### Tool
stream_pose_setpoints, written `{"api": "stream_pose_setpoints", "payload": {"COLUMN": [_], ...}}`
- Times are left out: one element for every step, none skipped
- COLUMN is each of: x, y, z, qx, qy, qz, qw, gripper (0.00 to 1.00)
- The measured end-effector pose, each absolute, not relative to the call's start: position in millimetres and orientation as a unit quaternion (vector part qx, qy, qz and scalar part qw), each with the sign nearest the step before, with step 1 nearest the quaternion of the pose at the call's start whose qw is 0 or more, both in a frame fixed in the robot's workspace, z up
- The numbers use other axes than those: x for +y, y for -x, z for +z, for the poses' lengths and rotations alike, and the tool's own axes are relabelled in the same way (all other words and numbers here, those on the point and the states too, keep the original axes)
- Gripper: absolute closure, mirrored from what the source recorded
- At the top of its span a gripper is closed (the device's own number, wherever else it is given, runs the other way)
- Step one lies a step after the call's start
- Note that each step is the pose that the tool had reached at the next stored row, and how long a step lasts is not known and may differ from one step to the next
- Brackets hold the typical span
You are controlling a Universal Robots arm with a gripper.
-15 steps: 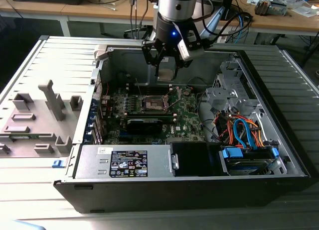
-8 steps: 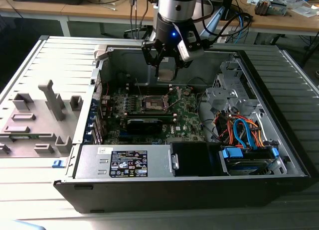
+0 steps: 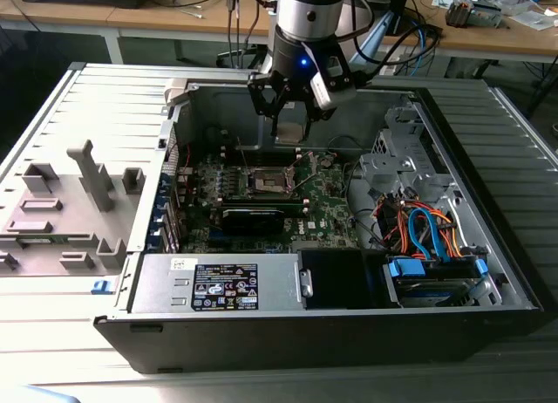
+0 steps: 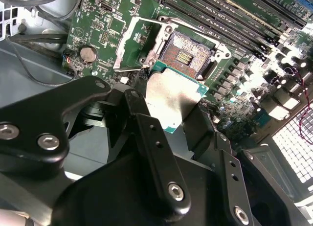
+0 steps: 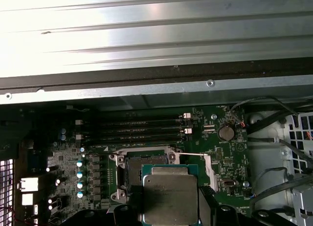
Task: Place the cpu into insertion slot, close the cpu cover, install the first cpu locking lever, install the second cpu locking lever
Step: 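Place the cpu into insertion slot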
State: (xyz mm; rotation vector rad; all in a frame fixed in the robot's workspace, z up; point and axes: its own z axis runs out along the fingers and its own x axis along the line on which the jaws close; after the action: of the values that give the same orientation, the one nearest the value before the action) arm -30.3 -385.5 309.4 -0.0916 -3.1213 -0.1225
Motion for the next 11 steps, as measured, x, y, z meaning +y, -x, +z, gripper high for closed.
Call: {"api": "stream_pose_setpoints", "payload": {"x": [-385.5,-385.5,-385.6,-385.6,-385.6,-385.6,-385.5,-385.6,-385.6,-385.6,-385.6], "y": [30.3,30.3,30.3,30.3,30.3,30.3,30.3,30.3,30.3,30.3,30.3], "z": [309.3,309.0,308.9,307.5,306.8,306.8,306.7,306.6,306.6,306.6,306.6], "qx": [-0.999,-0.999,-0.999,-0.999,-0.999,-0.999,-0.999,-0.999,-0.999,-0.999,-0.999], "qy": [0.029,0.029,0.029,0.030,0.030,0.030,0.030,0.030,0.031,0.031,0.031], "qz": [-0.039,-0.039,-0.039,-0.039,-0.039,-0.039,-0.039,-0.039,-0.039,-0.039,-0.039], "qw": [0.008,0.008,0.008,0.008,0.008,0.008,0.008,0.008,0.008,0.008,0.008], "gripper": [0.46,0.46,0.46,0.46,0.46,0.46,0.46,0.46,0.46,0.46,0.46]}}
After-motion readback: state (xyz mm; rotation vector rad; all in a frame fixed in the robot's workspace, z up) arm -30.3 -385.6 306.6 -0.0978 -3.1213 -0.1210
